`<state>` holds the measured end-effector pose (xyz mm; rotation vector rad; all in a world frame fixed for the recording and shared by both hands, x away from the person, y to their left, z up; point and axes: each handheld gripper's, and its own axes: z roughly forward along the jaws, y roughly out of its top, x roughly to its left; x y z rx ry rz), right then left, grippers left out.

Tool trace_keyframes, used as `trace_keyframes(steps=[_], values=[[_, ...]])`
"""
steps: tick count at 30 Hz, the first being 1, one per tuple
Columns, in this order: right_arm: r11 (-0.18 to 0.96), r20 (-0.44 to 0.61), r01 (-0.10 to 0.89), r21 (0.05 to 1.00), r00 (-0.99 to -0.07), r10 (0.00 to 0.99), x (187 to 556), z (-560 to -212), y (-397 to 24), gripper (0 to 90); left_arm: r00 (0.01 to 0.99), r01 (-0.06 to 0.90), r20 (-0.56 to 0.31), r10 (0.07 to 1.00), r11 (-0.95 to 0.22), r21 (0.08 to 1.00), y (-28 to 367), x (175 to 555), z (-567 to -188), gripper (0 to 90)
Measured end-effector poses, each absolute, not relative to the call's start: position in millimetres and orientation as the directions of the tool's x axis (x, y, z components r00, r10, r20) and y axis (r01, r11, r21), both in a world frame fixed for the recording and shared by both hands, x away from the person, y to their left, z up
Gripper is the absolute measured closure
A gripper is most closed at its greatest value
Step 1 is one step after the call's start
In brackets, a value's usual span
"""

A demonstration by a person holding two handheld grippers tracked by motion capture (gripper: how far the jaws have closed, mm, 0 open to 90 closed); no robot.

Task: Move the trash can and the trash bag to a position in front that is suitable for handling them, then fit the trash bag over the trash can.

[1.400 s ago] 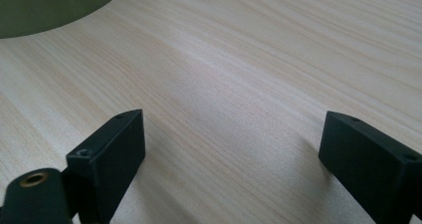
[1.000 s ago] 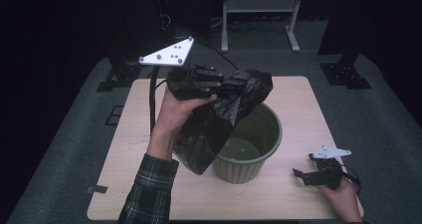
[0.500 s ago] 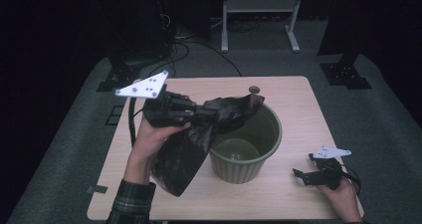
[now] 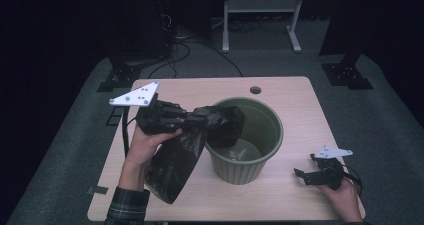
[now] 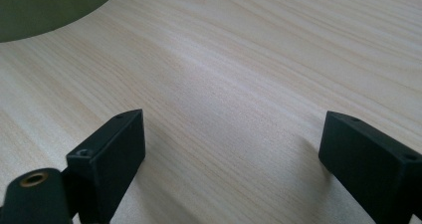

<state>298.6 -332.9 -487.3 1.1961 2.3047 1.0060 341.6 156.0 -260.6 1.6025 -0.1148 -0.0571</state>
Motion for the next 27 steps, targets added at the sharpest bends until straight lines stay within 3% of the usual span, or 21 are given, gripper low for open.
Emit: trace_keyframes(steps=[22,27], values=[[0.391,0.011,0.562,0.729,-0.581,0.814,298,-487,-333,9.7,0.993,-0.006,-0.002,-0.121,-0.059,0.998,110,372,-271,86.8],[0.391,0.011,0.562,0.729,-0.581,0.814,298,-487,-333,9.6,0.997,0.005,-0.012,-0.074,-0.09,0.996,103,378,-271,80.9]])
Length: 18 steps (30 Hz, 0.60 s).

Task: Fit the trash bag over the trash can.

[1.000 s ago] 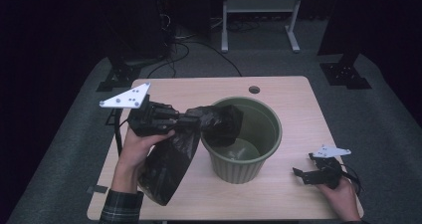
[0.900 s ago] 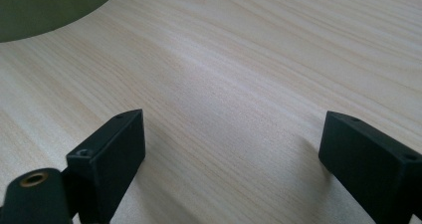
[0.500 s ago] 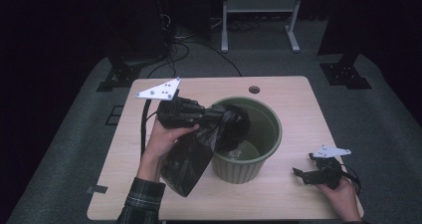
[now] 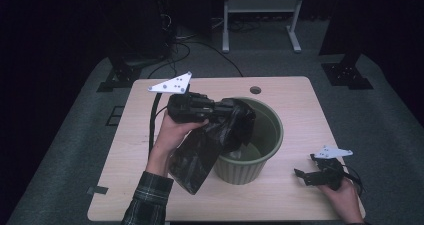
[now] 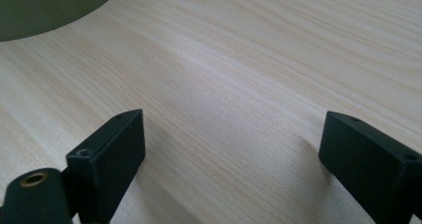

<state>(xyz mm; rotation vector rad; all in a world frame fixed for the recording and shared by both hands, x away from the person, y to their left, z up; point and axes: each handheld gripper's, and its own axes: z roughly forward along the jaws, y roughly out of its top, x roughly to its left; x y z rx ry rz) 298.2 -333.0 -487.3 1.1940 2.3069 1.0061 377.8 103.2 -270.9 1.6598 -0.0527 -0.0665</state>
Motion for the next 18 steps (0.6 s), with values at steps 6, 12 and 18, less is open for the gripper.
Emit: trace_keyframes(steps=[6,12,18], values=[[0.392,0.011,0.561,0.729,-0.582,0.813,298,-487,-333,9.6,1.0,0.017,-0.016,0.009,-0.127,0.992,98,387,-273,67.6],[0.392,0.011,0.561,0.729,-0.582,0.813,298,-487,-333,9.6,0.991,0.019,0.007,0.135,-0.191,0.981,101,390,-278,38.4],[0.392,0.011,0.56,0.729,-0.583,0.813,298,-487,-333,9.6,0.988,0.051,-0.015,0.151,-0.236,0.97,104,388,-287,20.1]])
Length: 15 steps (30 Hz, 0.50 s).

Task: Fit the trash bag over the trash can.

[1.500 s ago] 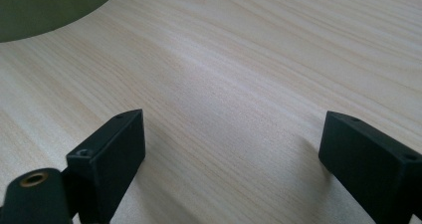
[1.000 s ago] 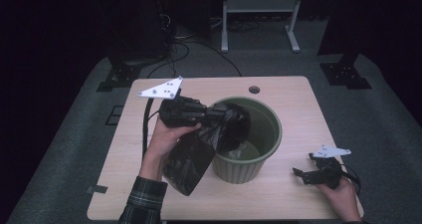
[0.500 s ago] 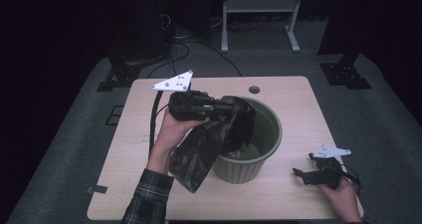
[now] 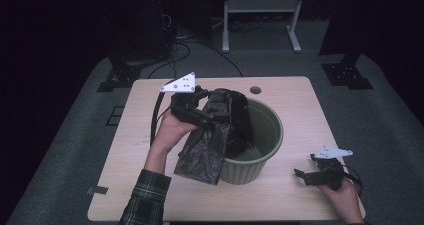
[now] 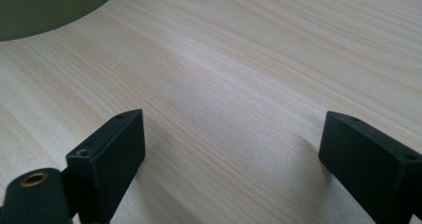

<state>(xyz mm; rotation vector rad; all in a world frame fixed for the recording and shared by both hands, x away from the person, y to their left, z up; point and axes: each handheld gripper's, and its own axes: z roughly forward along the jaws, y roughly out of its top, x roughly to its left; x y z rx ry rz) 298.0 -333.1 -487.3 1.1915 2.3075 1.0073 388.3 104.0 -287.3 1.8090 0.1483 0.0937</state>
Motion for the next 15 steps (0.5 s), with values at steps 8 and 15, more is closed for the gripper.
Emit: trace_keyframes(steps=[8,15], values=[[0.413,-0.011,0.553,0.724,-0.59,0.808,295,-484,-332,9.7,0.987,0.065,-0.028,0.161,-0.229,0.971,107,383,-297,8.1],[0.354,0.023,0.497,0.792,-0.605,0.796,289,-448,-332,9.5,0.988,0.094,-0.065,0.142,-0.208,0.974,107,383,-299,0.0]])
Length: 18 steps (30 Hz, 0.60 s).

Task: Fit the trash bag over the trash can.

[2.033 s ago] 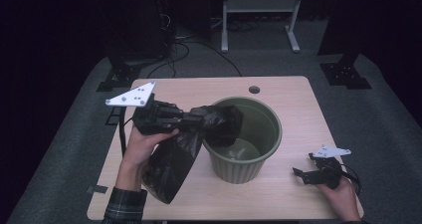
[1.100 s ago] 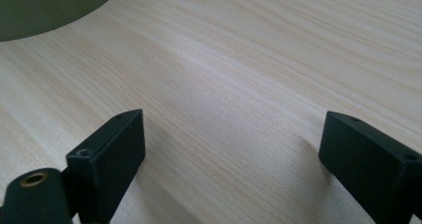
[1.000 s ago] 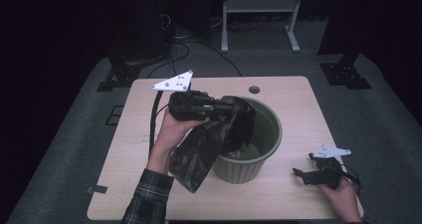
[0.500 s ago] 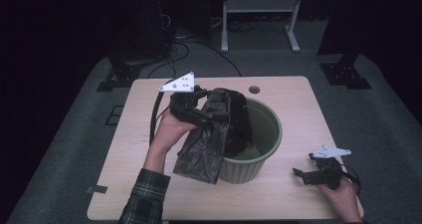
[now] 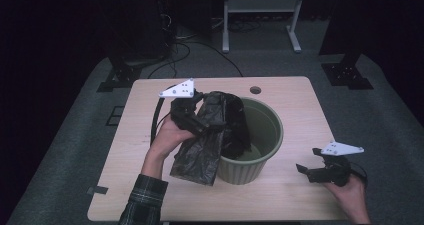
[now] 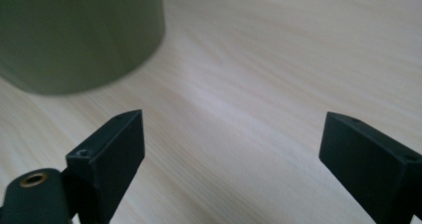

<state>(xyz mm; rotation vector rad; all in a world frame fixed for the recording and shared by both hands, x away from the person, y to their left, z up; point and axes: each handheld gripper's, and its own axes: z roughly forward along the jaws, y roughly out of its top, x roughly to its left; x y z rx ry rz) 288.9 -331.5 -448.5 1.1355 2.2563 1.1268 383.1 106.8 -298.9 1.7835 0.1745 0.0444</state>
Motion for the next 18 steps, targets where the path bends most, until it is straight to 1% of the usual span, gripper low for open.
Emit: trace_keyframes(steps=[4,7,12,14,17,18], values=[[0.309,0.053,0.457,0.834,-0.624,0.78,287,-420,-329,9.5,0.99,0.088,-0.061,0.129,-0.209,0.974,107,381,-298,0.0],[0.3,0.047,0.42,0.857,-0.643,0.765,289,-399,-325,9.6,0.991,0.084,-0.06,0.121,-0.209,0.974,107,380,-298,0.0],[0.264,0.069,0.369,0.891,-0.685,0.725,293,-363,-318,10.0,0.992,0.085,-0.063,0.109,-0.21,0.974,105,379,-298,0.0],[0.25,0.069,0.338,0.907,-0.706,0.705,295,-348,-315,12.5,0.993,0.085,-0.065,0.102,-0.209,0.974,104,379,-298,0.0],[0.23,0.08,0.311,0.922,-0.737,0.672,300,-333,-308,13.8,0.993,0.088,-0.07,0.092,-0.205,0.975,101,380,-298,0.0],[0.229,0.083,0.305,0.925,-0.747,0.659,302,-328,-305,17.0,0.994,0.089,-0.072,0.088,-0.208,0.974,100,380,-298,0.0]])
